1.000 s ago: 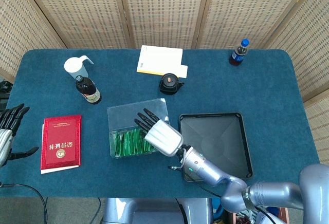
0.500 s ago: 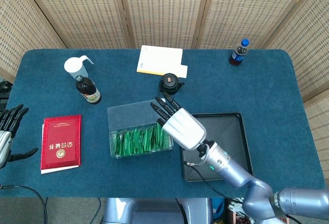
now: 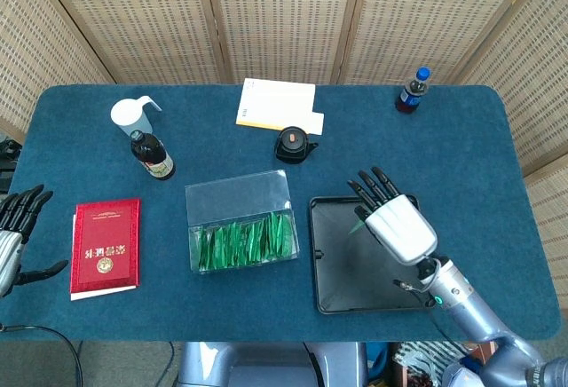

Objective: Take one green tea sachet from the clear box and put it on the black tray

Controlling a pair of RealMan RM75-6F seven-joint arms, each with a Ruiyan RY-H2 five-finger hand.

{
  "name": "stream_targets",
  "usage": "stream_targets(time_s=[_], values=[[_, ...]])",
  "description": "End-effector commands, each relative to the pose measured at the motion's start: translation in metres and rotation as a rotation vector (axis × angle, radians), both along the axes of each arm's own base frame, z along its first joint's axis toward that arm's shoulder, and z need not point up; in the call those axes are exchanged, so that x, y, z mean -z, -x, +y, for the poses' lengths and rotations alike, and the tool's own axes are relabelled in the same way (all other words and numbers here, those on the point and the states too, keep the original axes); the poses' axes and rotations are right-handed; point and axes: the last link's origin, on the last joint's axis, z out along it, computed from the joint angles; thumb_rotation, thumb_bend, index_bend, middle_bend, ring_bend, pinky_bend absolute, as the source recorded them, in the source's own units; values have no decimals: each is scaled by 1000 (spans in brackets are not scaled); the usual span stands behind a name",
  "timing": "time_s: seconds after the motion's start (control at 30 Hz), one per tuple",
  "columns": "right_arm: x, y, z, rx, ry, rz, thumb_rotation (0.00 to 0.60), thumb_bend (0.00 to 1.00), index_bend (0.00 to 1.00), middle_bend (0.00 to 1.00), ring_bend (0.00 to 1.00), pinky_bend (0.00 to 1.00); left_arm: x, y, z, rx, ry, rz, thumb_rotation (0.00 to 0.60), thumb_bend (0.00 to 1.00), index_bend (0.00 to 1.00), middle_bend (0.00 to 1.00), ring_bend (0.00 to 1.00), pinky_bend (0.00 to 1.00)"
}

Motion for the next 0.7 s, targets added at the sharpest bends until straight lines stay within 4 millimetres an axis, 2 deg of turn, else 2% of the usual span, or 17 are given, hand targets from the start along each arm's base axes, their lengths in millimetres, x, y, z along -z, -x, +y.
stream_targets(time_s=[0.03, 0.17, 0.27, 0.3, 0.33, 0.4, 0.43, 0.47, 0.53, 0.63, 0.7], values=[[4, 33, 12, 37, -24, -3, 600, 612, 667, 251, 123, 150, 2, -1, -1, 3, 3, 4, 600, 54, 0, 0, 0, 0], [15, 52, 18, 69, -57, -30, 600, 616, 667, 246, 123, 150, 3, -1, -3, 1, 0, 10, 600, 54, 0, 0, 0, 0], [21, 58, 22, 47, -53, -20, 600, 616, 666, 236, 123, 150, 6, -1, -3, 1, 4, 21, 600, 54, 0, 0, 0, 0], [22, 59, 24, 43, -51, -11, 600, 616, 648, 226, 123, 150, 7, -1, -3, 1, 6, 24, 600, 54, 0, 0, 0, 0], [23, 61, 25, 46, -46, 0, 600, 587, 567, 196, 117, 150, 8, -1, -3, 1, 8, 28, 600, 54, 0, 0, 0, 0], [23, 64, 27, 80, -23, 32, 600, 405, 324, 111, 72, 148, 10, -2, -3, 0, 11, 34, 600, 54, 0, 0, 0, 0], [22, 63, 28, 96, -9, 48, 600, 268, 175, 56, 37, 140, 10, -2, -3, 0, 11, 37, 600, 53, 0, 0, 0, 0], [21, 63, 28, 104, -1, 55, 600, 178, 81, 19, 10, 128, 11, -2, -3, -1, 12, 38, 600, 54, 0, 0, 0, 0], [17, 60, 29, 108, 28, 61, 600, 106, 15, 0, 0, 104, 11, -2, -3, -3, 13, 41, 600, 54, 0, 0, 0, 0], [11, 58, 32, 109, 57, 50, 600, 19, 0, 0, 0, 55, 12, -1, -3, -5, 12, 43, 600, 54, 0, 0, 0, 0], [5, 59, 36, 118, 74, 31, 600, 2, 0, 0, 0, 18, 12, -1, -3, -6, 12, 45, 600, 54, 0, 0, 0, 0]])
